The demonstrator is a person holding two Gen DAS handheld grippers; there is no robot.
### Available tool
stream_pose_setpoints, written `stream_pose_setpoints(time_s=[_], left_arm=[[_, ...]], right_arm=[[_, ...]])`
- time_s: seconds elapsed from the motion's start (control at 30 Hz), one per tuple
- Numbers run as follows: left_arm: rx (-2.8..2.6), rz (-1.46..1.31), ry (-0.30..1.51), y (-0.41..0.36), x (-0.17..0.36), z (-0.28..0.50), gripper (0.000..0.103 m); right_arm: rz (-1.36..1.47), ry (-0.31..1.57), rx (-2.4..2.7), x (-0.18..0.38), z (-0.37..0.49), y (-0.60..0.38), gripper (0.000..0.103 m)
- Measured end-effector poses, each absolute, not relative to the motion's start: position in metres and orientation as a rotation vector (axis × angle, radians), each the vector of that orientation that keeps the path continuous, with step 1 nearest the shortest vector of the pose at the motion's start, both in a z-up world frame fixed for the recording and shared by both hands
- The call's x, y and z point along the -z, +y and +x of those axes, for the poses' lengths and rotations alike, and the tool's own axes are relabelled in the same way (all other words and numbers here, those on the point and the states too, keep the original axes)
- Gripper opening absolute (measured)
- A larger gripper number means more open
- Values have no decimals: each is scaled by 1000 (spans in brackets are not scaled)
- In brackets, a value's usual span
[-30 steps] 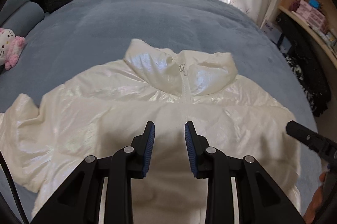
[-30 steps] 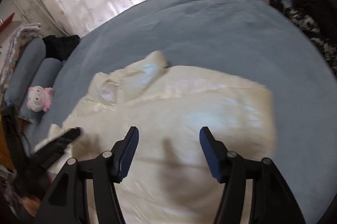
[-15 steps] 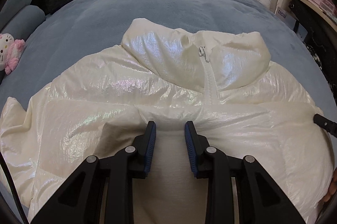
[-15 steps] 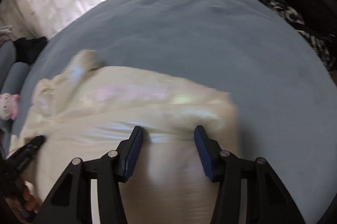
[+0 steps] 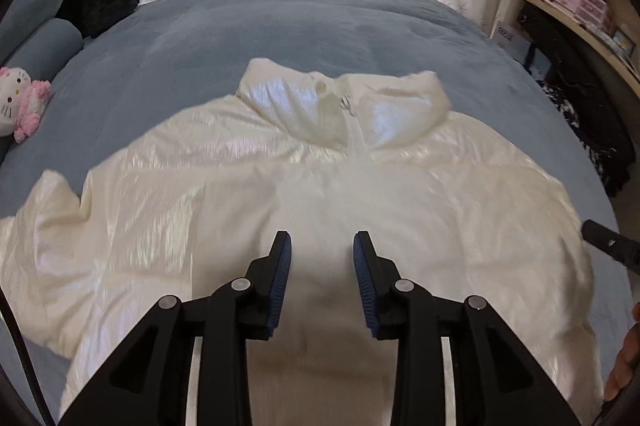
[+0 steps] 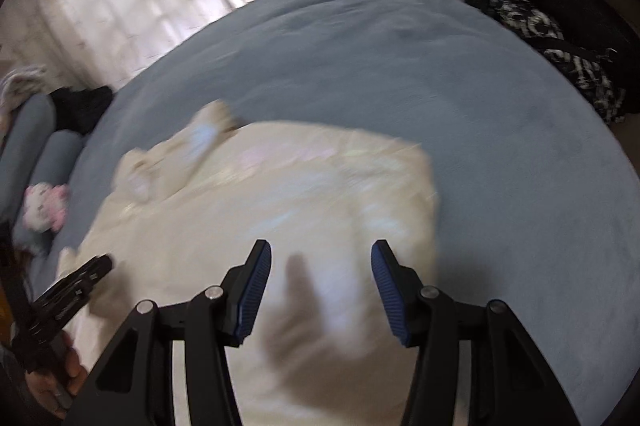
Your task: Fold large clothes
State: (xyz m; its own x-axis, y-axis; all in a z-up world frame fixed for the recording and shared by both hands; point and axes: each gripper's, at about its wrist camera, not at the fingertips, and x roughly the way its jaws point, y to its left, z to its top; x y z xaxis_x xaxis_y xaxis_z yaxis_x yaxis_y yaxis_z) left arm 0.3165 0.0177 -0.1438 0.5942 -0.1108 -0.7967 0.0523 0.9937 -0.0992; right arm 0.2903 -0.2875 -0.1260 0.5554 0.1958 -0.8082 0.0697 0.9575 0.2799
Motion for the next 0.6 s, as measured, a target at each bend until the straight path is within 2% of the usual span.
stream_pose_setpoints(time_s=[0.23,0.6], left_arm=[[81,-92,988,30,175,293,32],[75,-95,980,39,188,289,32]], right_arm=[[181,1029,-118,149,267,-250,52],[241,1059,-31,172,241,-303,52]])
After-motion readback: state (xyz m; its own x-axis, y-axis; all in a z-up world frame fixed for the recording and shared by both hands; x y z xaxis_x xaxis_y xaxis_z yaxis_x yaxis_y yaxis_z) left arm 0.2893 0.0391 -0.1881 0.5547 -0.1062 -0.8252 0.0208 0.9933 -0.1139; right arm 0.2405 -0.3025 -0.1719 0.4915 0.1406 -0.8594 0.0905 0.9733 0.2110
